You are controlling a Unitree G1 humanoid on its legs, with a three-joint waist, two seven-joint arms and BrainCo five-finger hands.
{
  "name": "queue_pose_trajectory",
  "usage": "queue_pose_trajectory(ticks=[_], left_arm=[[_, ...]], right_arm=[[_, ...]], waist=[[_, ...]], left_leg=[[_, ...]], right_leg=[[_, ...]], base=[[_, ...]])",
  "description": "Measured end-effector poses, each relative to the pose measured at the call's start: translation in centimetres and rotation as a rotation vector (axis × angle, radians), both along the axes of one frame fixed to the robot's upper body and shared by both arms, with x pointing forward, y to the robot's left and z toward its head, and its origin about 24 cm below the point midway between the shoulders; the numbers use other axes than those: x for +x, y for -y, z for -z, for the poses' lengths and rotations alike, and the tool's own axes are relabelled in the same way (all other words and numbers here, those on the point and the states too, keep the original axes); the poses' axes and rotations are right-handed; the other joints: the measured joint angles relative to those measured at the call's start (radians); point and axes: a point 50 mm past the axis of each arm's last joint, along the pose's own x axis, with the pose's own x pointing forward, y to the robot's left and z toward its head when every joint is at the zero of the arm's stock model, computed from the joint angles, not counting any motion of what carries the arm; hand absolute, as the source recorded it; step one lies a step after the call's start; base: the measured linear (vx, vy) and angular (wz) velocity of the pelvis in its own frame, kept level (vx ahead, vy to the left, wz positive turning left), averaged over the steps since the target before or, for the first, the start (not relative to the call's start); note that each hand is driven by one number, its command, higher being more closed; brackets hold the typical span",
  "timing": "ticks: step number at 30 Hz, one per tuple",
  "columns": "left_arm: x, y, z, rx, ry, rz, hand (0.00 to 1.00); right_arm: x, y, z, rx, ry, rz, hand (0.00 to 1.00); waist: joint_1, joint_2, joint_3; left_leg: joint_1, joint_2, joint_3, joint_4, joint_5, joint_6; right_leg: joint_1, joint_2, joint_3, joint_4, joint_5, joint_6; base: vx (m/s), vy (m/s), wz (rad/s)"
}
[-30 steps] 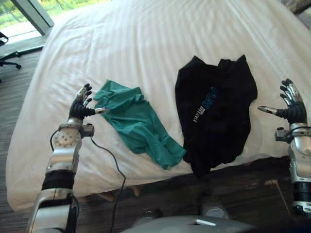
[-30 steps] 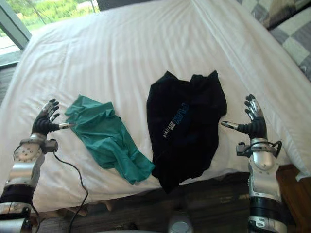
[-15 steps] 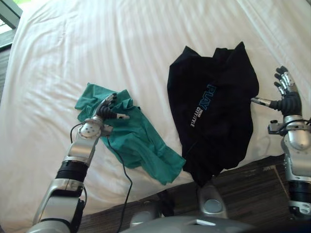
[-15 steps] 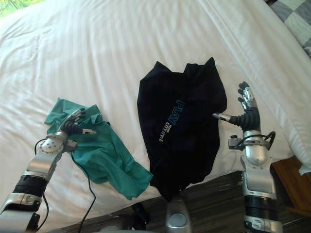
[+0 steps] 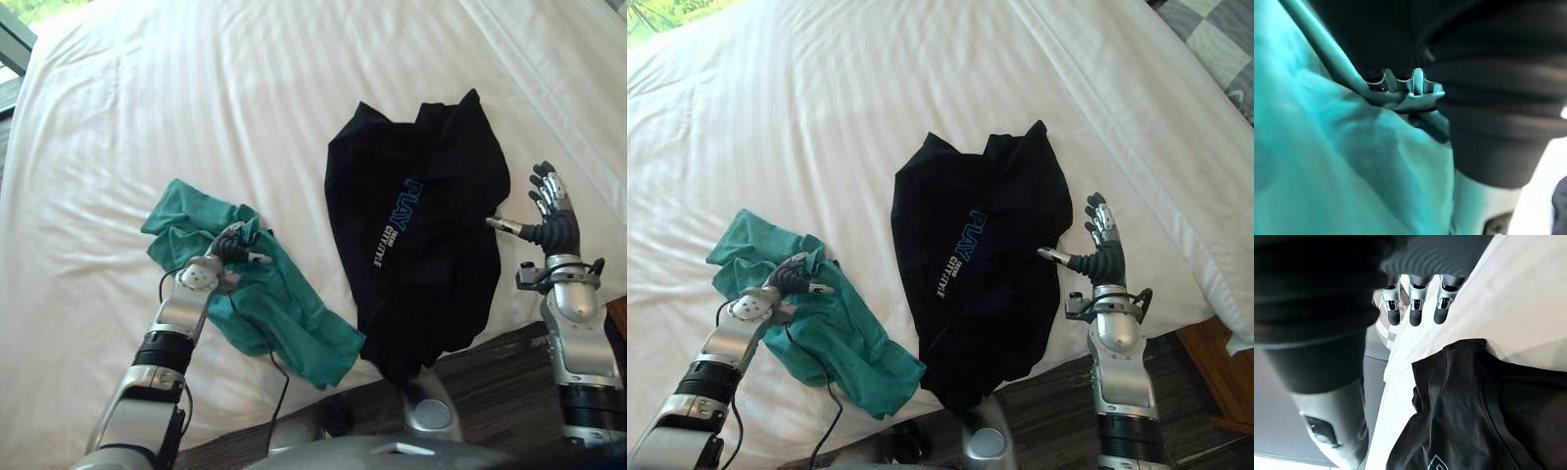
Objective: Tidy the bed and pick cloth on bed and put in laundry
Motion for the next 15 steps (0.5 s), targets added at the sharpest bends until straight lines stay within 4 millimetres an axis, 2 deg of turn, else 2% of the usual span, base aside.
queue_pose_trajectory(ticks=[4, 9, 15], left_arm=[[0.3, 0.2, -0.5, 0.035, 0.036, 0.024, 1.00], [-0.6, 0.1, 0.6, -0.002, 0.055, 0.042, 1.00], [-2.0, 0.7, 1.7, -0.105, 0.072, 0.071, 1.00]], right_arm=[[0.4, 0.1, 0.0, 0.000, 0.004, 0.027, 0.00], [1.7, 0.4, -1.1, -0.039, 0.023, 0.040, 0.00], [2.3, 1.0, -2.5, -0.154, 0.012, 0.048, 0.00]], waist=[[0.006, -0.002, 0.044], [0.004, 0.002, 0.060], [0.013, 0.003, 0.066]], left_leg=[[-0.032, -0.010, -0.010, 0.026, -0.023, 0.019], [-0.064, -0.017, -0.017, 0.052, -0.034, 0.039], [-0.083, -0.028, -0.077, 0.068, -0.041, 0.052]], right_leg=[[-0.008, -0.007, 0.011, -0.036, 0.038, 0.018], [0.000, -0.020, 0.016, -0.103, 0.091, 0.036], [0.028, -0.040, -0.015, -0.138, 0.102, 0.046]], base=[[-0.11, 0.064, -0.04], [-0.07, 0.057, -0.02], [-0.01, 0.022, 0.16]])
